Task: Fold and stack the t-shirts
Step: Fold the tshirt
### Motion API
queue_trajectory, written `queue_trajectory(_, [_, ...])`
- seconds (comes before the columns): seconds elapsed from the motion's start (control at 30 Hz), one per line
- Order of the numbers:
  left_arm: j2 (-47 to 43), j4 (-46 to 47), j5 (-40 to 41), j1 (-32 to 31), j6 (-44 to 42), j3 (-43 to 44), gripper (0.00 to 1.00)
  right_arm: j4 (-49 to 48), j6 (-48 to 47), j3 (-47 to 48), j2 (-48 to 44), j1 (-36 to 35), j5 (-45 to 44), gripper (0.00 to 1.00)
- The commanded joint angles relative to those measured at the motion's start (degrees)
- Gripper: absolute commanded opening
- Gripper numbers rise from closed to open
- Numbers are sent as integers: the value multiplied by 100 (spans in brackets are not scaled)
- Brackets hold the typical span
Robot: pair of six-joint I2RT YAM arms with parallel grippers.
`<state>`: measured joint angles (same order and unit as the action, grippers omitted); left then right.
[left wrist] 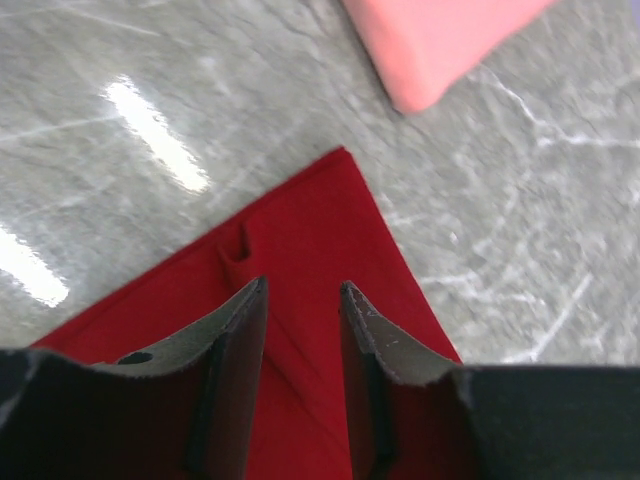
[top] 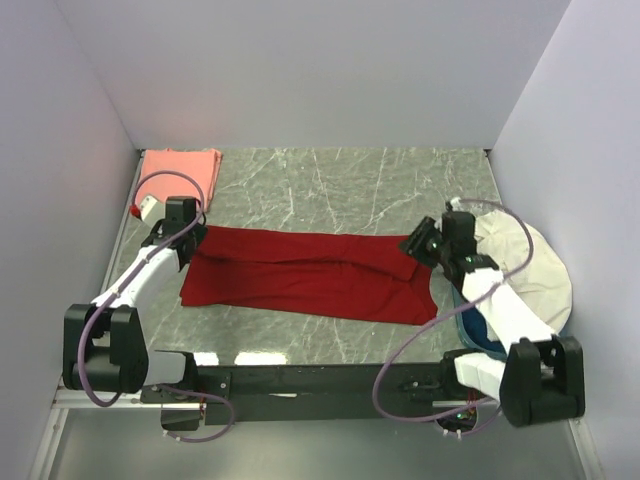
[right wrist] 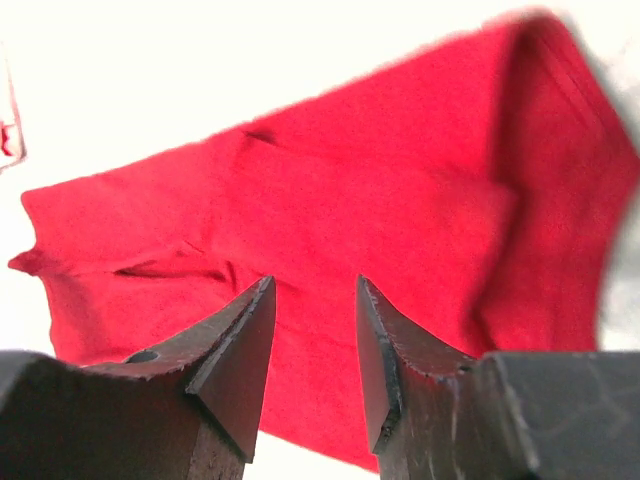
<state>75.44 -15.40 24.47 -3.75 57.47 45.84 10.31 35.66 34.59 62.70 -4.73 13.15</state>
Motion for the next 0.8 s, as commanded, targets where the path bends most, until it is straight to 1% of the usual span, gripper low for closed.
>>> queue_trajectory(0.0, [-152, 248, -364, -99, -210, 135, 40, 59, -226, 741, 575, -465, -593, 45])
queue_trajectory(0.03, [-118, 300, -407, -117, -193, 135, 40, 172, -244, 1125, 986, -554, -681, 45])
queue_trajectory(0.1, [-39, 388, -608, -152, -184, 153, 38, 252, -305, 1653, 1410, -896, -987, 45])
queue_trajectory(0.13, [66, 406, -653, -152, -166, 153, 38, 322, -314, 1822, 1804, -994, -1050, 45])
queue_trajectory(0.2, [207, 441, -680, -161, -114, 188, 37, 393, -340, 2156, 2201, -1117, -1086, 45])
queue_trajectory(0.3, [619, 467, -663, -152, -105, 267, 37, 612, -393, 2840, 2956, -1494, -1306, 45])
queue_trajectory(0.33, [699, 520, -698, -118, -96, 258, 37, 648, -402, 2947, 3081, -1556, -1532, 45])
queue_trajectory(0.47, [1034, 669, -909, 110, -87, 197, 36, 859, -428, 3405, 3547, -1812, -1946, 46])
queue_trajectory(0.6, [1104, 740, -926, 252, -122, 83, 34, 973, -498, 3747, 3960, -2005, -2123, 46])
queue_trajectory(0.77, [1122, 749, -891, 313, -166, 4, 33, 1105, -498, 3933, 4259, -2216, -2308, 46])
